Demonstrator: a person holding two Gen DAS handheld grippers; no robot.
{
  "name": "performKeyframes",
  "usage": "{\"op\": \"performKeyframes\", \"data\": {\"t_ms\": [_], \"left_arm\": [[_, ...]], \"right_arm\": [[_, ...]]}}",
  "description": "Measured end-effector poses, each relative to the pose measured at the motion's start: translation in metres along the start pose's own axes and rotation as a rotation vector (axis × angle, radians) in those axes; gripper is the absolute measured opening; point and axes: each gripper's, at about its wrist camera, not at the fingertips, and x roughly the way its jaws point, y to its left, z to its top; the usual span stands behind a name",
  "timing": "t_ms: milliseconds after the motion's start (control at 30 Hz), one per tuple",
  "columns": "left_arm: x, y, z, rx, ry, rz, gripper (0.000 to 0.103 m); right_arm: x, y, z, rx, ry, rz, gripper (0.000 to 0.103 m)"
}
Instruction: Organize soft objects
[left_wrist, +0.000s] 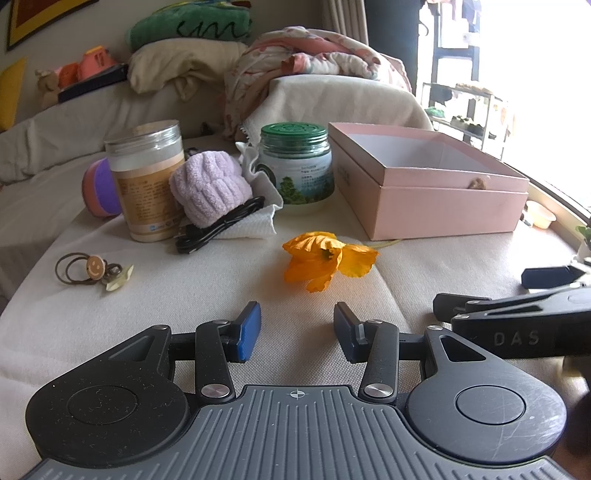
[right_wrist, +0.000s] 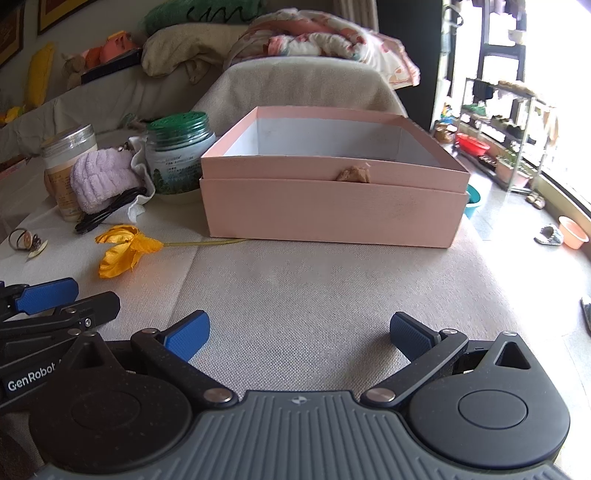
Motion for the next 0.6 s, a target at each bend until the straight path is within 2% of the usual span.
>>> {"op": "performKeyframes", "data": {"t_ms": [133, 233, 400, 533, 600], "left_arm": [[0.000, 0.005, 0.001, 0.005, 0.008, -0.017, 0.048], [0.001, 0.008, 0.002, 0.011, 0.016, -0.031, 0.046], [-0.002, 0.015, 0.005, 0.010, 0.037, -0.059, 0.038], [-0.007, 0.037, 0.010, -0.061, 0.084, -0.163, 0.032], [-0.012, 0.052, 0.011, -0.101, 0.091, -0.182, 0.031]], "right_arm": [[0.001, 0.001, 0.011, 0.004, 0.084, 0.003, 0.103], [0.003, 0.003, 0.014, 0.011, 0.108, -0.007, 0.103], [-0.002, 0.002, 0.002, 0.005, 0.044, -0.006, 0.103], [-0.005, 0.002, 0.002, 0.003, 0.045, -0.003, 0.103], [-0.005, 0.001, 0.002, 0.001, 0.045, -0.001, 0.103]]}}
